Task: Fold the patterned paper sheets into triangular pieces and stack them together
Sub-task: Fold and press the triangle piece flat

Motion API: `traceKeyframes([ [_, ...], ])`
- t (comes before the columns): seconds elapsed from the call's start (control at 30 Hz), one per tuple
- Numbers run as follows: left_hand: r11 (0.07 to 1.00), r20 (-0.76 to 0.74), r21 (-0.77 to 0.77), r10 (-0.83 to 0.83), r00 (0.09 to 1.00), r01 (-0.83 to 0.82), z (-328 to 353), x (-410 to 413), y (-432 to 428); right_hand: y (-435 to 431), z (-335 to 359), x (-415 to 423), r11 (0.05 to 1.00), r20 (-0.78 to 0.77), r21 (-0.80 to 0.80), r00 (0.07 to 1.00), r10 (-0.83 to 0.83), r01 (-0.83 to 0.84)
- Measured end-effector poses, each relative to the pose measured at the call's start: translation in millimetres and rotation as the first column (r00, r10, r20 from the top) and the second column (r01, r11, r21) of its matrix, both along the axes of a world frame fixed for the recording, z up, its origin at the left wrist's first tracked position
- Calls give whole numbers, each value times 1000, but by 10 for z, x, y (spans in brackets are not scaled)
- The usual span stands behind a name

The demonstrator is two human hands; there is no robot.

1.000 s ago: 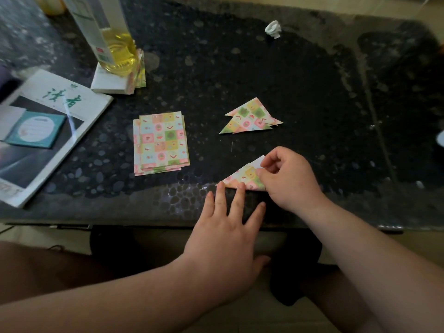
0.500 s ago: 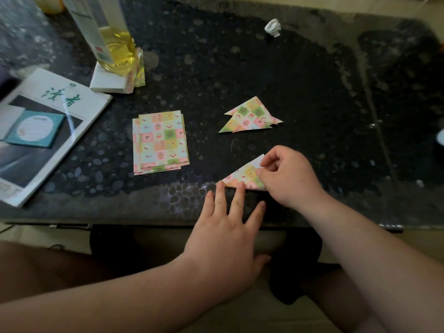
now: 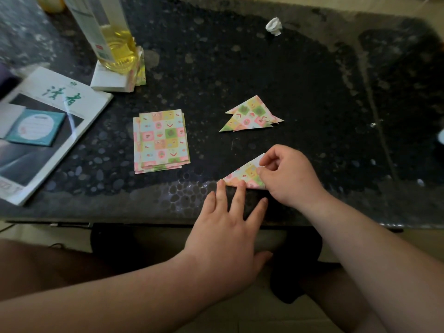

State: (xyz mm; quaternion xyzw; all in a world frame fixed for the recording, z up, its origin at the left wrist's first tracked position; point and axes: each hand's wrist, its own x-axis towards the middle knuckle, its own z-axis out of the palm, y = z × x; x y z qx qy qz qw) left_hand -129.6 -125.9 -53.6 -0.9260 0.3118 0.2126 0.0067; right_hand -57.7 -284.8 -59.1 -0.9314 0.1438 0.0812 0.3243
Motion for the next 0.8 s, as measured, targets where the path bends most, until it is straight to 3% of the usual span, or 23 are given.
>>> traceKeyframes([
  [0.8,998,41,42,-52,998,50,-40,-6,-21,13,11,8,1000,-21,-19,1000,8,-8],
])
